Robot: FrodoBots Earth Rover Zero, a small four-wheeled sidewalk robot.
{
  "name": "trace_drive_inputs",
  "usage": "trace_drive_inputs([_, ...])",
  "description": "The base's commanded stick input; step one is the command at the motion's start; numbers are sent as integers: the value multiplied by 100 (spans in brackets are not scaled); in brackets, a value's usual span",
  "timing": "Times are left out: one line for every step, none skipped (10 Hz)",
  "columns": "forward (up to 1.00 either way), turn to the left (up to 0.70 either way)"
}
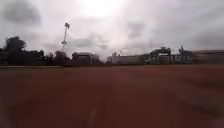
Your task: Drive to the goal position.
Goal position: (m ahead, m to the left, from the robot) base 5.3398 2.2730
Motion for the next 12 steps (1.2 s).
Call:
trace_drive_inputs([0, 49])
trace_drive_inputs([0, 48])
trace_drive_inputs([7, 10])
trace_drive_inputs([15, 2])
trace_drive_inputs([50, 0])
trace_drive_inputs([50, 0])
trace_drive_inputs([50, 0])
trace_drive_inputs([50, 0])
trace_drive_inputs([50, 0])
trace_drive_inputs([50, 0])
trace_drive_inputs([50, 0])
trace_drive_inputs([50, 0])
